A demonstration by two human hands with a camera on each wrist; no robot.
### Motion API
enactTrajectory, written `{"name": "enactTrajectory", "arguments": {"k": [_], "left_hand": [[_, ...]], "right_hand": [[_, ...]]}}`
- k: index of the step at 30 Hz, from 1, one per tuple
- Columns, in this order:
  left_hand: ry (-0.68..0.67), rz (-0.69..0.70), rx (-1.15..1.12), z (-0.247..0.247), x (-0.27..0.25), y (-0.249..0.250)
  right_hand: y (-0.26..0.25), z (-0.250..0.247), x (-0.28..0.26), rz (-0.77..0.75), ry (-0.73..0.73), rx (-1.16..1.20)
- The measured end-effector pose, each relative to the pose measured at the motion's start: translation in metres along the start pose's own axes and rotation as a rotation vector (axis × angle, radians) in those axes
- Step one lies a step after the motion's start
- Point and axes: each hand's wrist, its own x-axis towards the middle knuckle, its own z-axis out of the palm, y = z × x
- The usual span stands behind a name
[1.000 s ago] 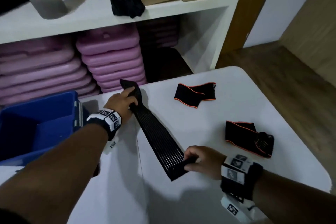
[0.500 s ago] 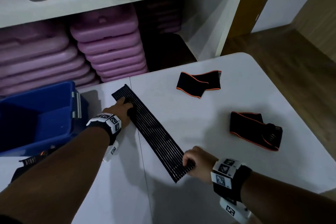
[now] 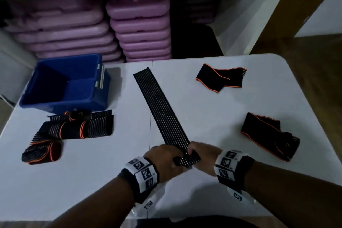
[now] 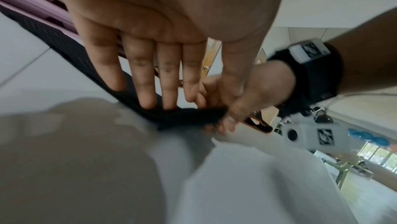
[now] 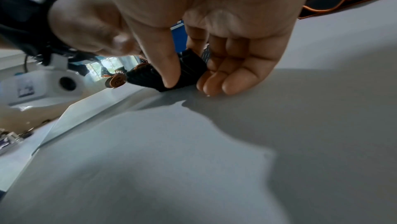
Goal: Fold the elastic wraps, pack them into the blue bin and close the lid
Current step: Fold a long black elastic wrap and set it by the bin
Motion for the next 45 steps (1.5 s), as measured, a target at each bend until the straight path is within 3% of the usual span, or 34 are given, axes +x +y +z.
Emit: {"name": "enactTrajectory", "arguments": {"k": [9,15,17,21,23,25,29,34,38,40,45], "left_hand": [[0.173,-0.127,-0.003,0.028,-0.012,0.017],[0.297,-0.18,-0.193,0.0,-0.013,0.023],[0.333,-0.177,-0.389,-0.01,-0.014,0.022],[0.471,-0.166,-0.792,-0.025,-0.004,0.009],[0.412,-0.194,-0.844,-0.03,0.004,0.004],[0.333,-0.228,-0.732,-0.032,0.011,-0.003],[0.127,-0.257,-0.402,-0.041,0.023,-0.019],[-0.182,-0.306,0.131,-0.066,0.04,-0.04],[-0.386,-0.3,0.422,-0.081,0.057,-0.053],[-0.442,-0.311,0.498,-0.086,0.065,-0.06],[-0.389,-0.26,0.461,-0.107,0.09,-0.064]], "right_hand": [[-0.003,-0.012,-0.003,-0.01,-0.072,-0.039],[-0.019,-0.021,-0.007,-0.193,0.136,-0.251],[-0.032,-0.031,-0.01,-0.248,0.174,-0.145],[-0.045,-0.058,-0.016,-0.138,0.258,0.29],[-0.043,-0.07,-0.019,-0.105,0.301,0.476],[-0.035,-0.079,-0.023,-0.083,0.329,0.629],[-0.004,-0.082,-0.03,0.133,0.427,0.842],[0.045,-0.054,-0.041,0.41,0.566,0.868],[0.078,-0.033,-0.055,0.579,0.554,0.987],[0.09,-0.025,-0.06,0.652,0.595,1.025],[0.093,-0.01,-0.079,0.717,0.652,1.039]]}}
